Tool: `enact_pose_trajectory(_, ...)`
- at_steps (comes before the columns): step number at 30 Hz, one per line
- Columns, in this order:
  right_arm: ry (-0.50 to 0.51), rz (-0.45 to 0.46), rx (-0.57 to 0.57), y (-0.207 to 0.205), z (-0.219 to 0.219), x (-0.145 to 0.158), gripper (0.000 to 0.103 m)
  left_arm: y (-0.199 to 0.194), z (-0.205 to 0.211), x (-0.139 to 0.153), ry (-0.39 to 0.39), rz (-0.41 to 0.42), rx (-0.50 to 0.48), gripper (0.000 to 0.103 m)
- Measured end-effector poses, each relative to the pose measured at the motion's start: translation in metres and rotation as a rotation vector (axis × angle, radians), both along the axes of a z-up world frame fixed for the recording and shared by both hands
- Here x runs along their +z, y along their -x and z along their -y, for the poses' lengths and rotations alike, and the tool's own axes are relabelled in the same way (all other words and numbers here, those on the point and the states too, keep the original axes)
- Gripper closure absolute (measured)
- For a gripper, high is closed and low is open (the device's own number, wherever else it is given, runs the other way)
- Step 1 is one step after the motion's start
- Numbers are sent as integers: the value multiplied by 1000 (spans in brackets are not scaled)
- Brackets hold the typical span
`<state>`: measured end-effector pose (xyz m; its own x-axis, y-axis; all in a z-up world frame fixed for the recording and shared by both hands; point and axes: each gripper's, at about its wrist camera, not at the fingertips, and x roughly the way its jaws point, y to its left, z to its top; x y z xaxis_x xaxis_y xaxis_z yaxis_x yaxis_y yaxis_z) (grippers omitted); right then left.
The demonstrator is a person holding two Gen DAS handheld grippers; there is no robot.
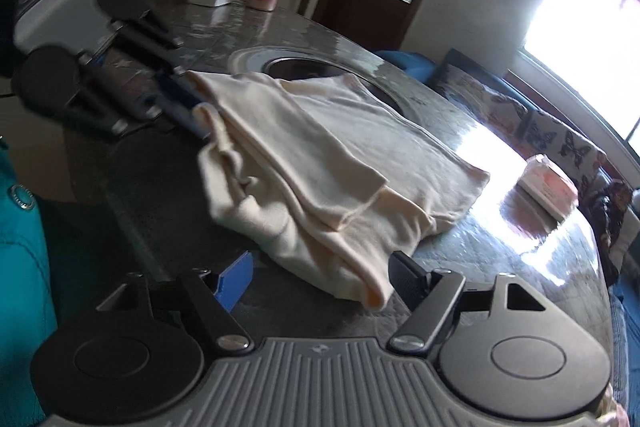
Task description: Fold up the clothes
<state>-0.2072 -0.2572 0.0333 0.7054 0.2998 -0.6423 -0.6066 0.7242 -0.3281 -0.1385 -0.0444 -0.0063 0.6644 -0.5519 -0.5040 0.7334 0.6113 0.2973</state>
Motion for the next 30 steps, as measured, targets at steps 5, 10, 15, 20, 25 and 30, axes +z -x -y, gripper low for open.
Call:
enact_pose_trajectory(5, -16, 17, 35, -8, -8, -4, 25, -29, 0, 13, 86, -67, 53, 91)
enact_pose_trajectory(10, -53, 33, 56, -25, -20, -9, 45, -54, -1, 16, 149, -135, 92, 92)
enact_pose_trajectory(15, -145, -70, 45, -51, -19, -7, 84, -51, -10, 15, 146, -146, 102, 81)
enact_pose_trajectory(20, -226, -123, 9, -66, -11, 2, 88, -31, -23, 10, 75, -72, 87, 56)
enact_pose_trajectory(25, -278, -125, -22, -71, -8, 12, 91, -27, -23, -3, -17, -28, 85, 51)
enact_pose_trajectory(30, -300, -103, -41, -72, -10, 17, 92, -25, -24, -15, -92, 11, 81, 57)
